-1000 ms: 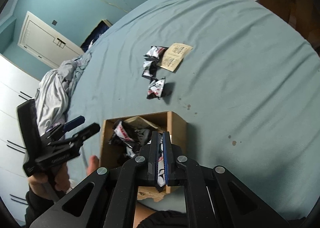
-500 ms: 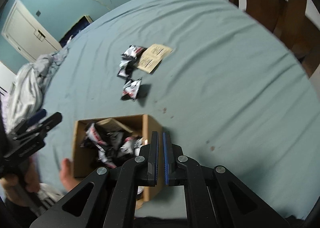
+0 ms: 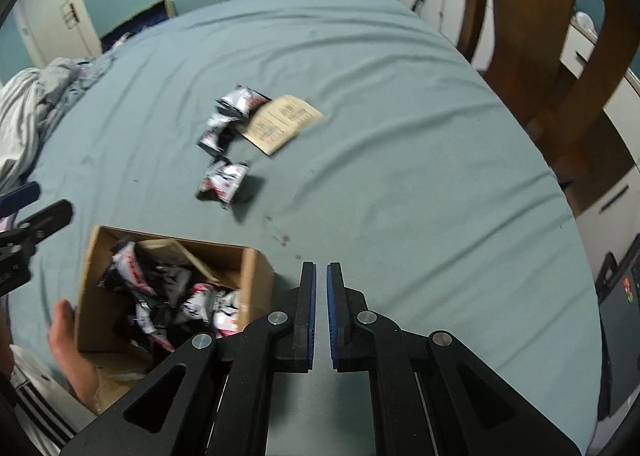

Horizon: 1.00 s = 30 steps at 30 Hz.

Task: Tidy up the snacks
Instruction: 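Move the right tool back toward the remaining pile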

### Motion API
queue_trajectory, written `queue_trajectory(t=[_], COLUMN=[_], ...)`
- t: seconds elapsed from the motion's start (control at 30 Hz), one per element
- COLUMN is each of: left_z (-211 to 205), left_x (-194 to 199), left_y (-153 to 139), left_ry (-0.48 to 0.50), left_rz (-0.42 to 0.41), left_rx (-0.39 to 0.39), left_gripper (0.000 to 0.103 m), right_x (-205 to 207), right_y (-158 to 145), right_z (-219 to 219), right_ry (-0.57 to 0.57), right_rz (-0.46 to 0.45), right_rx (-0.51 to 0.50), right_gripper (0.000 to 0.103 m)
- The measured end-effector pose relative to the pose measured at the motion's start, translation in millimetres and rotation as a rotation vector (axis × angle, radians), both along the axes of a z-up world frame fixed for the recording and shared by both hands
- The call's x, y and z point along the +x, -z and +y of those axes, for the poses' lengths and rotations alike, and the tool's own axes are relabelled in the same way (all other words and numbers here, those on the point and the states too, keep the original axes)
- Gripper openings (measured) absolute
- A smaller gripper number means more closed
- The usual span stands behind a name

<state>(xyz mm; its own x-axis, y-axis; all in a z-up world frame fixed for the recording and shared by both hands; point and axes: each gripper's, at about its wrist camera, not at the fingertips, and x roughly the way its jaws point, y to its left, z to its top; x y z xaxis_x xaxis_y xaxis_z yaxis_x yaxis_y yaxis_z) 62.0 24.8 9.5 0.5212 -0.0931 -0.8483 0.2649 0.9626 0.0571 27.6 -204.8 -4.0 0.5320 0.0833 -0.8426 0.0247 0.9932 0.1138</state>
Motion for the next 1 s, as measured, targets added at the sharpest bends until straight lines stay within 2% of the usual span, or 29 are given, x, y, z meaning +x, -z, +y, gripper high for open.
queue_trajectory(t=[0.1, 0.2, 0.3, 0.33, 0.4, 0.47, 0.5, 0.53, 0.6, 0.67, 0.83, 1.0], left_z=[-2, -5, -9, -10, -12, -12, -12, -12, -12, -11, -8, -7], left_x=[2, 2, 1, 0, 0, 0, 0, 1, 1, 3, 7, 12], left_y=[1, 3, 3, 3, 2, 2, 2, 2, 1, 0, 2, 3], left_ry=[0.005, 0.015, 0.027, 0.031, 0.036, 0.039, 0.038, 0.037, 0.032, 0.022, -0.001, -0.011], left_rz=[0.005, 0.006, 0.004, 0.003, 0.002, 0.005, 0.007, 0.008, 0.008, 0.011, 0.019, 0.021], left_rx=[0.0, 0.002, 0.005, 0.007, 0.007, 0.003, 0.001, -0.003, -0.008, -0.01, -0.004, -0.004], left_gripper=[0.082, 0.082, 0.082, 0.082, 0.082, 0.082, 0.082, 0.082, 0.082, 0.082, 0.082, 0.082], right_x=[2, -5, -19, -23, -19, -12, -5, -2, -2, -1, 18, 47], right_y=[-6, -18, -26, -28, -29, -27, -23, -21, -20, -22, -16, -12], right_z=[-6, -11, -19, -18, -10, -7, -6, -5, -7, -6, 1, -3], right_ry=[0.058, 0.131, 0.254, 0.28, 0.256, 0.213, 0.171, 0.146, 0.082, 0.054, -0.008, -0.039], right_rz=[-0.055, -0.194, -0.361, -0.392, -0.376, -0.316, -0.25, -0.226, -0.225, -0.219, -0.152, -0.097], right_rx=[-0.026, -0.091, -0.069, -0.105, -0.233, -0.257, -0.246, -0.228, -0.114, -0.06, -0.032, -0.058], right_gripper=[0.004, 0.004, 0.004, 0.004, 0.004, 0.004, 0.004, 0.004, 0.004, 0.004, 0.004, 0.004])
